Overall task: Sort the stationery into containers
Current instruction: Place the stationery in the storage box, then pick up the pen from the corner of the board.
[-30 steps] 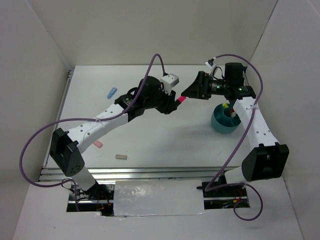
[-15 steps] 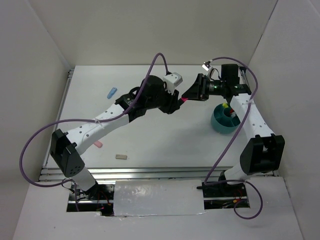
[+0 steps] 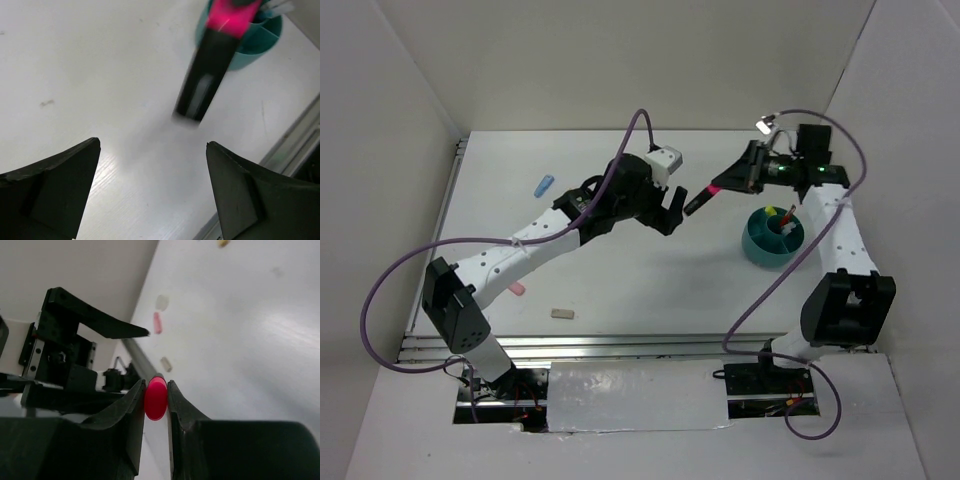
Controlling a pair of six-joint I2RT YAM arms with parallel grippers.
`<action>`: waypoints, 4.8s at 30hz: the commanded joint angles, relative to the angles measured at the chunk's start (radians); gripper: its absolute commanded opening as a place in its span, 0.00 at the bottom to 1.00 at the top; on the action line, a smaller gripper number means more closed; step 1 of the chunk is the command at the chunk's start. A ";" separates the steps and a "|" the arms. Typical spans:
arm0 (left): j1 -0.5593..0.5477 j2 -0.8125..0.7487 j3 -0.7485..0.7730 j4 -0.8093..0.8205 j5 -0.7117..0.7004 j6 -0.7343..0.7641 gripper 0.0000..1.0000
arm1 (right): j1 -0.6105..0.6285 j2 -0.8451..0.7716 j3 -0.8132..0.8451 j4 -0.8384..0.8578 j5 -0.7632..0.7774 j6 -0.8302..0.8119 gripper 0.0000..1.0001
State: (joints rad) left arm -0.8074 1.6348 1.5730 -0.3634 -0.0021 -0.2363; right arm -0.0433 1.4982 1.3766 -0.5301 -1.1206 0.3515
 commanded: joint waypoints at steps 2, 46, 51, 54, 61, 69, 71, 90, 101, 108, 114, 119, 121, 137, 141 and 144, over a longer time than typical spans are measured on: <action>0.008 -0.032 0.013 -0.003 -0.121 0.012 0.99 | -0.248 -0.003 0.267 -0.250 0.048 -0.287 0.00; 0.080 -0.016 -0.033 0.020 -0.105 -0.012 0.99 | -0.429 0.162 0.153 -0.131 0.708 -0.477 0.00; 0.082 -0.016 -0.039 0.023 -0.102 -0.011 0.99 | -0.406 0.152 0.128 -0.100 0.713 -0.476 0.00; 0.083 -0.015 -0.041 0.020 -0.104 -0.009 0.99 | -0.395 0.154 0.119 -0.096 0.725 -0.479 0.02; 0.103 0.002 -0.024 0.009 -0.108 0.006 0.99 | -0.382 0.155 0.092 -0.082 0.759 -0.505 0.21; 0.188 -0.039 -0.068 -0.040 0.016 0.095 0.99 | -0.379 0.128 0.043 -0.099 0.757 -0.523 0.42; 0.203 -0.081 -0.099 -0.029 0.050 0.106 0.99 | -0.375 0.116 0.033 -0.103 0.754 -0.525 0.48; 0.838 -0.509 -0.580 -0.247 0.182 0.596 0.93 | -0.187 -0.194 0.185 -0.255 0.666 -0.585 0.51; 1.113 -0.334 -0.602 -0.331 0.096 0.246 0.95 | -0.015 -0.283 0.093 -0.248 0.754 -0.599 0.52; 1.113 -0.127 -0.551 -0.388 0.062 0.034 0.94 | -0.012 -0.273 0.098 -0.248 0.768 -0.595 0.52; 1.076 0.003 -0.554 -0.395 0.027 -0.034 0.89 | -0.020 -0.286 0.072 -0.235 0.769 -0.592 0.53; 1.038 0.053 -0.582 -0.348 0.008 -0.057 0.84 | -0.030 -0.288 0.065 -0.242 0.769 -0.600 0.53; 1.024 0.068 -0.587 -0.330 0.007 -0.064 0.83 | -0.033 -0.288 0.062 -0.238 0.769 -0.603 0.53; 0.815 0.024 -0.590 -0.232 0.197 -0.029 0.21 | 0.002 -0.263 0.091 -0.248 0.710 -0.602 0.52; 0.662 -0.117 -0.545 -0.188 0.237 -0.011 0.22 | 0.010 -0.271 0.095 -0.255 0.566 -0.574 0.52; 0.533 -0.269 -0.495 -0.099 0.231 0.005 0.22 | 0.016 -0.276 0.069 -0.226 0.457 -0.496 0.52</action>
State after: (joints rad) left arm -0.1799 1.5108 1.0027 -0.5850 0.1719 -0.2630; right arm -0.0406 1.2350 1.4452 -0.7807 -0.5159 -0.2146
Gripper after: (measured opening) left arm 0.408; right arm 0.521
